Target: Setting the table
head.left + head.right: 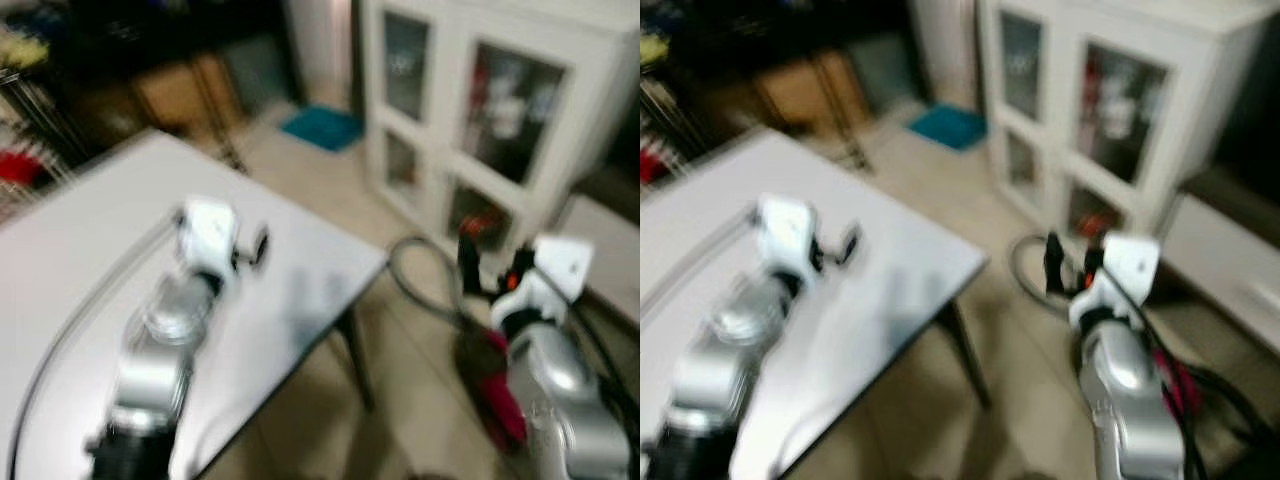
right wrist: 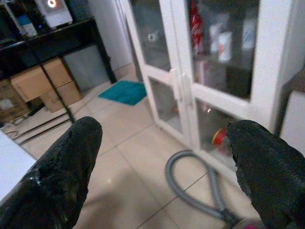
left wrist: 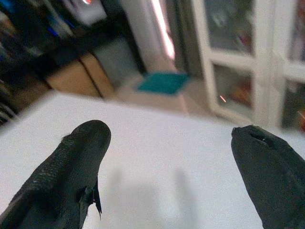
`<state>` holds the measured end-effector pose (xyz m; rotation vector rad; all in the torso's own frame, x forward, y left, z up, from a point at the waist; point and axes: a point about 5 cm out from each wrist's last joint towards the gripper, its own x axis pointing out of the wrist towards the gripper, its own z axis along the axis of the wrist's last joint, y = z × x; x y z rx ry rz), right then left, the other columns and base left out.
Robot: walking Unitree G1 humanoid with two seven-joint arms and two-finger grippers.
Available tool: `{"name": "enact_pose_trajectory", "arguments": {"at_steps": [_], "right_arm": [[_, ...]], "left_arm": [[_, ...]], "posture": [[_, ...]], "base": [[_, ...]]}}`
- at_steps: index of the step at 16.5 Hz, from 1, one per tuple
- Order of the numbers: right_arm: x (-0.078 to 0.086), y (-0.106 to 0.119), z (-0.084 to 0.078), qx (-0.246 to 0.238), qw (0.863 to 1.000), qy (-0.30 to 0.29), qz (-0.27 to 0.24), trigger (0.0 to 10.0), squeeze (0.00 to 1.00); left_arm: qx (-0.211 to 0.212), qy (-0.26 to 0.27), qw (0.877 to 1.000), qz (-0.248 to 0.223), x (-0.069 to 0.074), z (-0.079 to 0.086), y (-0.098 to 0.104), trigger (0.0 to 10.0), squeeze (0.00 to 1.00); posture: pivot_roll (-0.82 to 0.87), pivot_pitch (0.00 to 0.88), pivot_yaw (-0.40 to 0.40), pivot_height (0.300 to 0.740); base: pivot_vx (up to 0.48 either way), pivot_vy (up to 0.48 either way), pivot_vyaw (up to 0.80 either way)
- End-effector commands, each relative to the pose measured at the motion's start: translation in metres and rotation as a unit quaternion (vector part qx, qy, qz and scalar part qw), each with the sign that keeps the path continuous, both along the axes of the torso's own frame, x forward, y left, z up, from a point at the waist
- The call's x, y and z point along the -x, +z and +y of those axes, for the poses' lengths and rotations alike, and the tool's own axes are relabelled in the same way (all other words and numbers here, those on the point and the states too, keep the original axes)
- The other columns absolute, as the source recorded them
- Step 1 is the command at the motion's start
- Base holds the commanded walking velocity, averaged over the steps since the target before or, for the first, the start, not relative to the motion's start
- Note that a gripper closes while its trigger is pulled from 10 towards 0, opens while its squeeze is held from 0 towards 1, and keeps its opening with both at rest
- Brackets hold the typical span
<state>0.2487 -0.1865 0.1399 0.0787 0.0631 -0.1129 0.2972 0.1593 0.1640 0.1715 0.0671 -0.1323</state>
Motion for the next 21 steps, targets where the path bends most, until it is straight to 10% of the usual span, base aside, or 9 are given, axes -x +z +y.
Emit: {"name": "enact_pose_trajectory", "arguments": {"at_steps": [1, 10, 18, 19, 20, 21], "right_arm": [[0.000, 0.005, 0.000, -0.008, 1.000, -0.002, -0.013, 10.0, 1.00], [-0.015, 0.022, 0.010, 0.056, 0.994, 0.082, -0.046, 10.0, 1.00], [-0.008, 0.010, 0.019, 0.026, 0.996, 0.074, -0.033, 10.0, 1.00], [-0.007, 0.009, 0.018, 0.015, 0.997, 0.066, -0.033, 10.0, 1.00], [-0.007, 0.010, 0.018, 0.018, 0.997, 0.061, -0.036, 10.0, 1.00], [-0.007, 0.010, 0.019, 0.021, 0.997, 0.060, -0.036, 10.0, 1.00]], "left_arm": [[-0.002, 0.002, 1.000, 0.021, 0.002, 0.002, -0.009, 10.0, 1.00], [-0.002, 0.060, 0.996, 0.059, 0.025, 0.019, -0.023, 10.0, 1.00], [0.016, 0.092, 0.995, -0.034, 0.014, 0.023, 0.015, 10.0, 1.00], [0.013, 0.065, 0.998, -0.021, 0.013, 0.018, 0.011, 10.0, 0.94], [0.005, 0.057, 0.998, -0.009, 0.013, 0.016, 0.005, 10.0, 0.00], [0.003, 0.056, 0.998, 0.001, 0.013, 0.015, -0.001, 10.0, 0.00]], "posture": [[-0.15, 0.000, 0.188, 0.740], [-0.11, 0.000, 0.070, 0.740], [-0.11, 0.000, 0.123, 0.740], [-0.11, 0.000, 0.132, 0.740], [-0.12, 0.000, 0.141, 0.740], [-0.12, 0.000, 0.139, 0.740]], "base": [[0.000, 0.000, 0.00], [0.000, 0.000, 0.09], [0.000, 0.000, 0.80], [0.000, 0.000, 0.80], [0.000, 0.000, 0.80], [0.000, 0.000, 0.80]]}}
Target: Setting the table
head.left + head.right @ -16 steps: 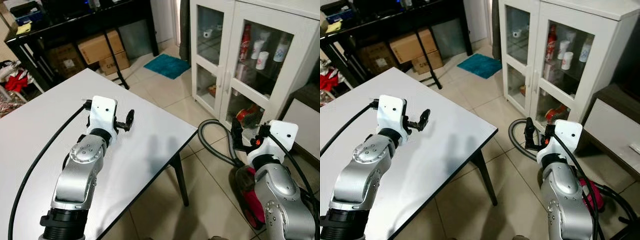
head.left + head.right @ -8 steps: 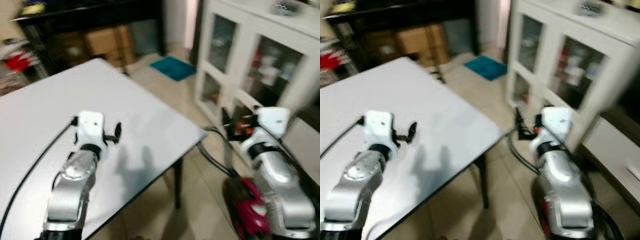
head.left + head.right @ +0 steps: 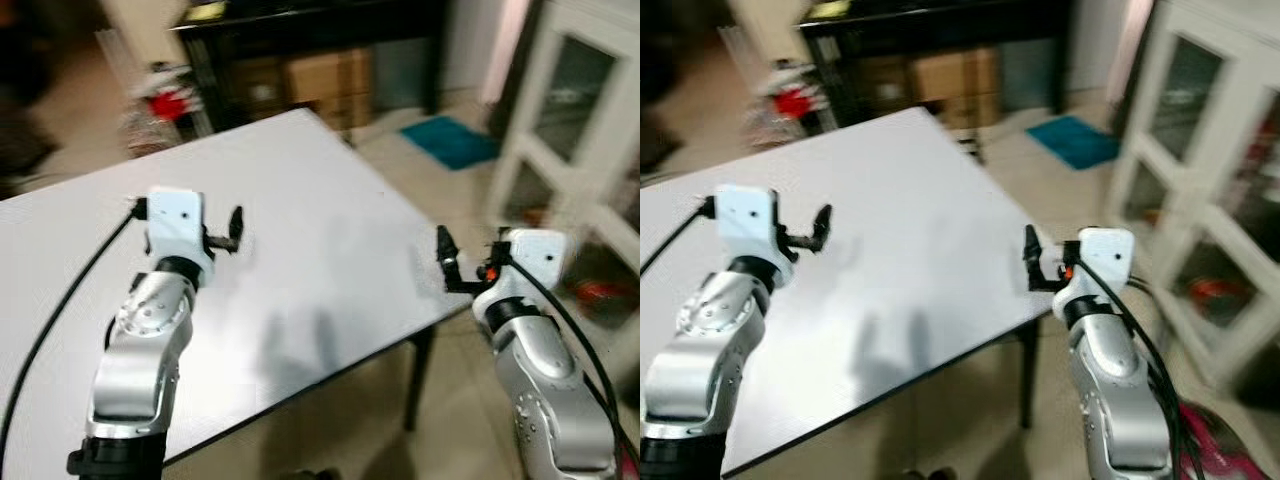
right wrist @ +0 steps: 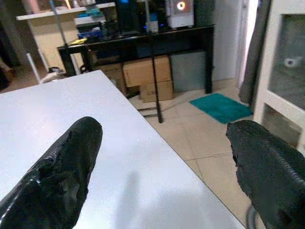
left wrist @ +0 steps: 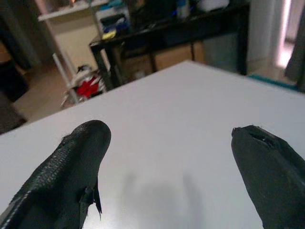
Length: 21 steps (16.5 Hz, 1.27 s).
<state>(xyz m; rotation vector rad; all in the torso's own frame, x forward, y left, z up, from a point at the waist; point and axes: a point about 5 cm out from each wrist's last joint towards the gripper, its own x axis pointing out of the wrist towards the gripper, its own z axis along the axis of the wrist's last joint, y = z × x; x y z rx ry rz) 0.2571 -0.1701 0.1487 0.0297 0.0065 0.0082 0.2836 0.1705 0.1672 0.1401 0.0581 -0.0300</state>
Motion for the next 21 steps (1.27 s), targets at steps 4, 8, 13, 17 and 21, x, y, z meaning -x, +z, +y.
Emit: {"name": "enact_pose_trajectory", "arguments": {"at_steps": [4, 8, 13, 17, 21], "right_arm": [[-0.002, 0.000, 0.001, -0.006, 1.000, 0.002, -0.001, 10.0, 1.00], [-0.011, -0.004, 0.008, -0.010, 1.000, 0.025, 0.008, 10.0, 1.00], [-0.016, -0.005, 0.014, -0.003, 0.999, 0.043, 0.010, 10.0, 1.00], [-0.018, -0.006, 0.013, -0.002, 0.999, 0.041, 0.009, 10.0, 1.00], [-0.018, -0.008, 0.013, -0.001, 0.999, 0.041, 0.012, 10.0, 1.00]], "left_arm": [[-0.024, 0.009, 1.000, 0.016, 0.004, 0.003, -0.009, 10.0, 0.00], [-0.043, 0.019, 0.999, 0.005, 0.012, 0.008, -0.003, 10.0, 0.00], [-0.049, 0.033, 0.998, 0.005, 0.013, 0.012, -0.001, 10.0, 0.00], [-0.057, 0.023, 0.998, 0.002, 0.013, 0.009, 0.000, 10.0, 0.00], [-0.062, 0.018, 0.998, 0.005, 0.013, 0.006, 0.000, 10.0, 0.00]], "posture": [[-0.10, 0.000, 0.092, 0.740], [-0.07, 0.000, 0.050, 0.740], [-0.06, 0.000, 0.036, 0.740], [-0.05, 0.000, 0.031, 0.740], [-0.04, 0.000, 0.028, 0.740]], "base": [[0.000, 0.162, 0.80], [0.000, 0.298, 0.00], [0.000, 0.323, 0.00], [0.000, 0.384, 0.00], [0.000, 0.404, 0.00]]}}
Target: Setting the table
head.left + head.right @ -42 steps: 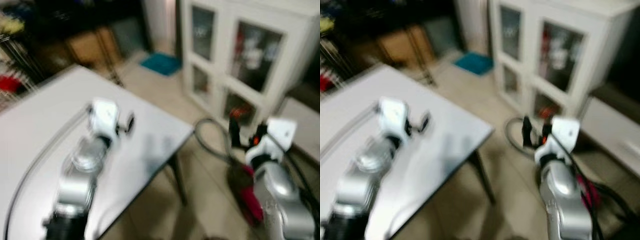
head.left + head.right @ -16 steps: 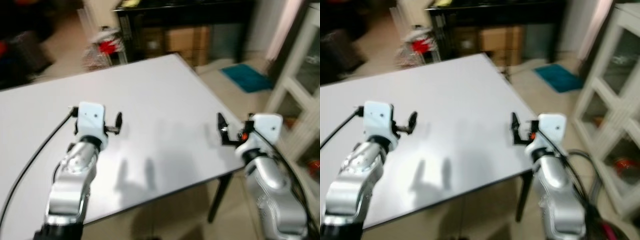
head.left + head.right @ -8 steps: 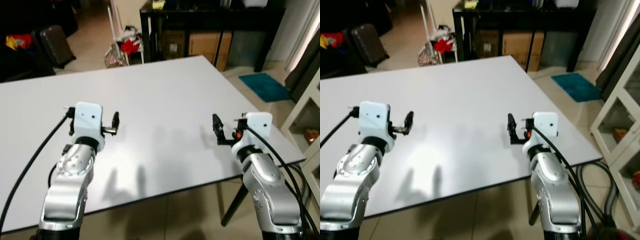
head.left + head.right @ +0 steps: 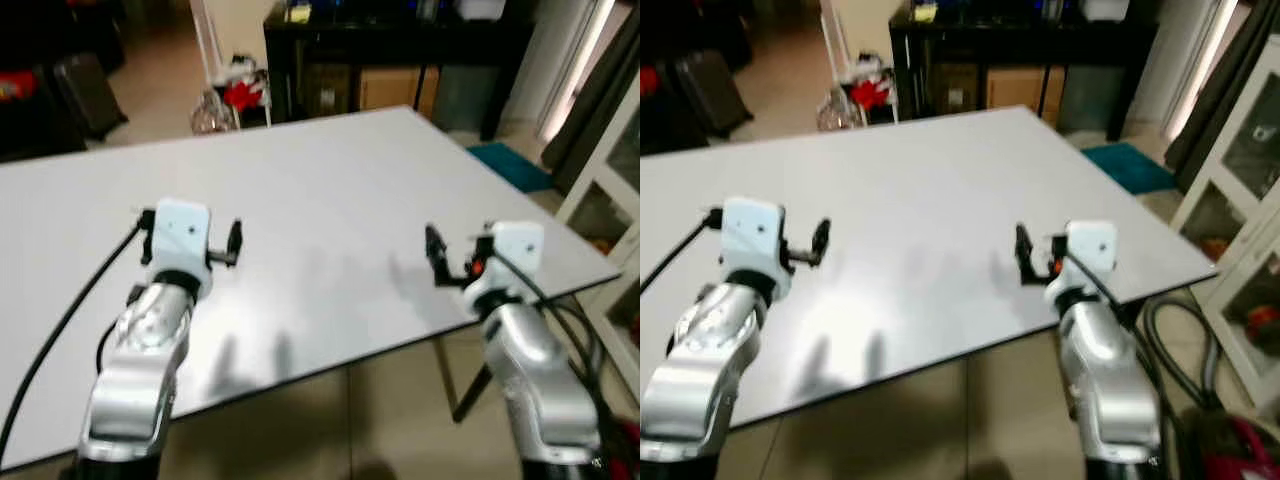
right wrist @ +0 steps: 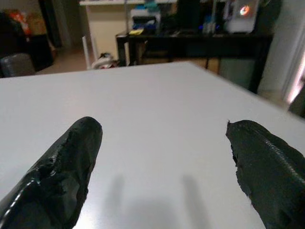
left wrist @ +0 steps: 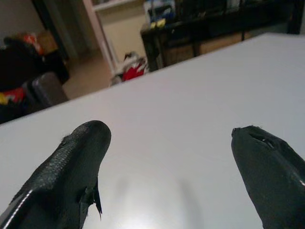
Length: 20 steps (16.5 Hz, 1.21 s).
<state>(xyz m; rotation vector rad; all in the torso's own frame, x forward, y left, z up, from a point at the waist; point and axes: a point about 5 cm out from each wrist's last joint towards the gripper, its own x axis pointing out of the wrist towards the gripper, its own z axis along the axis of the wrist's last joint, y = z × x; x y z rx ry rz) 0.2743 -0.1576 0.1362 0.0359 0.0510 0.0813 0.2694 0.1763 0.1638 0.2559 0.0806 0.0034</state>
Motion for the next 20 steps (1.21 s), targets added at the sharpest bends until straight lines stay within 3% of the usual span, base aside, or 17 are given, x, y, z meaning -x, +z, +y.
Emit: {"name": "enact_pose_trajectory", "arguments": {"at_steps": [1, 3, 4, 7, 20], "right_arm": [[-0.001, 0.005, 0.002, 0.002, 1.000, 0.009, -0.011, 10.0, 1.00], [-0.003, 0.005, 0.001, 0.017, 1.000, 0.006, -0.010, 10.0, 1.00], [-0.003, 0.006, 0.001, 0.021, 1.000, 0.008, -0.012, 10.0, 0.00], [-0.003, 0.004, 0.005, 0.037, 0.999, 0.027, -0.006, 10.0, 0.00], [-0.004, 0.005, 0.020, 0.025, 0.997, 0.065, -0.012, 10.0, 0.00]], "left_arm": [[-0.005, 0.002, 1.000, -0.003, 0.000, 0.000, 0.002, 10.0, 0.00], [-0.003, 0.004, 1.000, -0.001, 0.001, -0.001, 0.001, 10.0, 0.00], [-0.003, 0.006, 1.000, 0.000, 0.002, 0.000, 0.000, 10.0, 0.00], [-0.001, 0.008, 1.000, 0.003, 0.002, 0.000, -0.001, 10.0, 0.00], [-0.010, 0.014, 1.000, 0.000, 0.006, 0.003, 0.004, 10.0, 0.00]], "posture": [[-0.04, 0.000, 0.024, 0.740], [-0.04, 0.000, 0.018, 0.740], [-0.04, 0.000, 0.016, 0.740], [-0.04, 0.000, 0.013, 0.740], [-0.01, 0.000, 0.004, 0.740]], "base": [[0.000, 0.409, 0.00], [0.000, 0.403, 0.00], [0.000, 0.405, 0.00], [0.000, 0.405, 0.00], [0.000, 0.408, 0.80]]}}
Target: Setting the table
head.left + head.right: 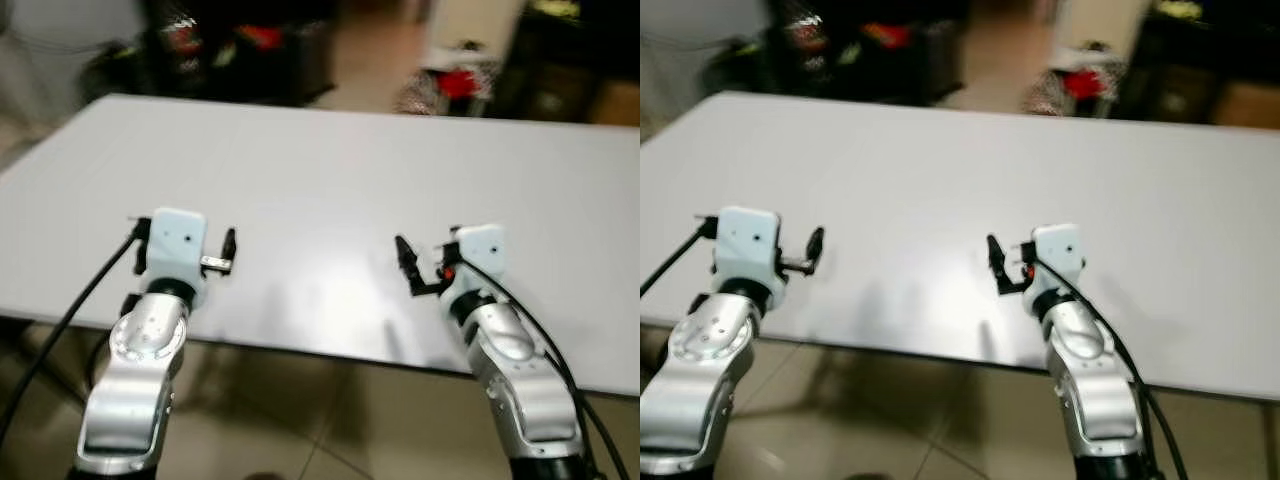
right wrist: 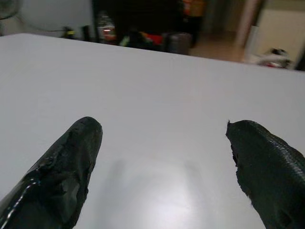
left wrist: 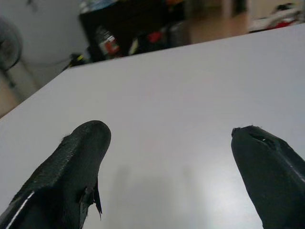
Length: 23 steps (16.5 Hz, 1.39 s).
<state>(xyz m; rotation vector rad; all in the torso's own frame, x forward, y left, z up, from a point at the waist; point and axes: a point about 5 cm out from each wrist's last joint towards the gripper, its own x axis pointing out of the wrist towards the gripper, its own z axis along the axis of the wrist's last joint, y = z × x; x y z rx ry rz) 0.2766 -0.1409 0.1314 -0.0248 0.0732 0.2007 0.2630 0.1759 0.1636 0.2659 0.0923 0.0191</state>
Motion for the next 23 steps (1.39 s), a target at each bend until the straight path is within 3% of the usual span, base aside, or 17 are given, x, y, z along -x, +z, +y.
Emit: {"name": "enact_pose_trajectory", "arguments": {"at_steps": [1, 11, 20, 23], "right_arm": [[-0.001, 0.009, 0.004, -0.007, 1.000, 0.005, -0.020, 10.0, 0.00], [-0.005, 0.019, 0.008, -0.052, 0.998, 0.013, -0.037, 10.0, 0.00], [-0.008, 0.030, 0.006, -0.064, 0.996, 0.027, -0.054, 10.0, 0.00], [-0.008, 0.033, 0.006, -0.065, 0.995, 0.024, -0.065, 10.0, 0.00]], "left_arm": [[-0.007, 0.005, 1.000, -0.006, 0.000, 0.004, 0.005, 10.0, 0.00], [-0.018, 0.001, 0.999, -0.044, -0.004, 0.004, 0.034, 10.0, 0.00], [-0.016, -0.003, 0.998, -0.053, -0.005, 0.000, 0.041, 10.0, 0.00], [-0.020, 0.002, 0.999, -0.049, -0.006, 0.004, 0.041, 10.0, 0.00]], "posture": [[-0.01, 0.000, 0.005, 0.740], [0.01, 0.001, 0.008, 0.740], [0.00, 0.002, 0.014, 0.740], [0.00, 0.000, 0.015, 0.740]], "base": [[0.000, 0.401, 0.80], [0.000, 0.407, 0.80], [0.000, 0.397, 0.80], [0.000, -0.320, 0.73]]}}
